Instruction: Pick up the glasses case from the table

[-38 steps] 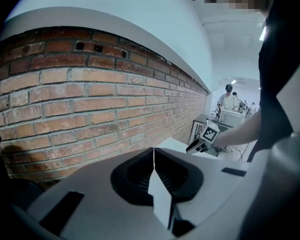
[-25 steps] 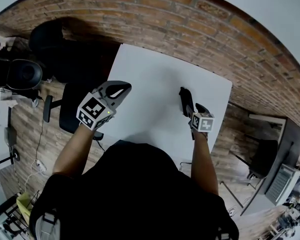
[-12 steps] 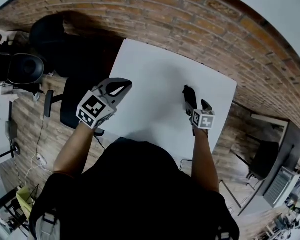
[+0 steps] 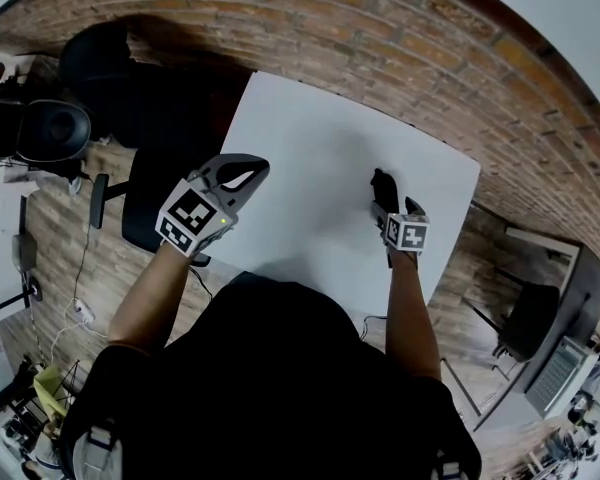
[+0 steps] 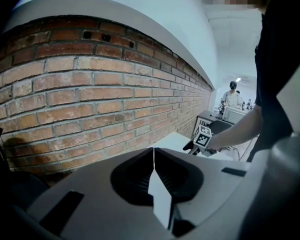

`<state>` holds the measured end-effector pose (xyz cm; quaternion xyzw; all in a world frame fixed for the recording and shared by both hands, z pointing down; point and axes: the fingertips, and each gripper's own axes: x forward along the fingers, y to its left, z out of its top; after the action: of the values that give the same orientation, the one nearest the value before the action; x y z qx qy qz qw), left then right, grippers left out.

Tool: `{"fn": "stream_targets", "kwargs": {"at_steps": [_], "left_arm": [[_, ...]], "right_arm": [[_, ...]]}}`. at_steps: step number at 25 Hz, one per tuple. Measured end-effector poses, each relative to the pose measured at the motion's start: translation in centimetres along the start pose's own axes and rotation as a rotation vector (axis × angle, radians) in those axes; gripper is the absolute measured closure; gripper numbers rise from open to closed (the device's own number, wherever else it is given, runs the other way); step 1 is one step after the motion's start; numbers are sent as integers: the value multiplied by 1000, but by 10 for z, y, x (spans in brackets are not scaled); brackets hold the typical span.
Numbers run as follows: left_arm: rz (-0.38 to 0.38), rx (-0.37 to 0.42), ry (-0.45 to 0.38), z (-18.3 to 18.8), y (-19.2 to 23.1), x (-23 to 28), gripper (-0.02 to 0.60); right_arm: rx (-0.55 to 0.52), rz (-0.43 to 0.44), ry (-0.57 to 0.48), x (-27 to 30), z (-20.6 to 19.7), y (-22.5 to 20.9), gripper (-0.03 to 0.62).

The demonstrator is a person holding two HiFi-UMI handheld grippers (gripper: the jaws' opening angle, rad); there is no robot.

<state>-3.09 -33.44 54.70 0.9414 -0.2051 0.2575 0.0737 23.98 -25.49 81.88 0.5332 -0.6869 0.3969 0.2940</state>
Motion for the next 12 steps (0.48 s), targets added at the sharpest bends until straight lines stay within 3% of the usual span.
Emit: {"fn": "stream_targets", "kwargs": {"at_steps": [12], "left_arm": [[-1, -18, 24, -17, 6, 2, 569]], "right_arm": [[-12, -21, 74, 32, -21, -9, 184]]}}
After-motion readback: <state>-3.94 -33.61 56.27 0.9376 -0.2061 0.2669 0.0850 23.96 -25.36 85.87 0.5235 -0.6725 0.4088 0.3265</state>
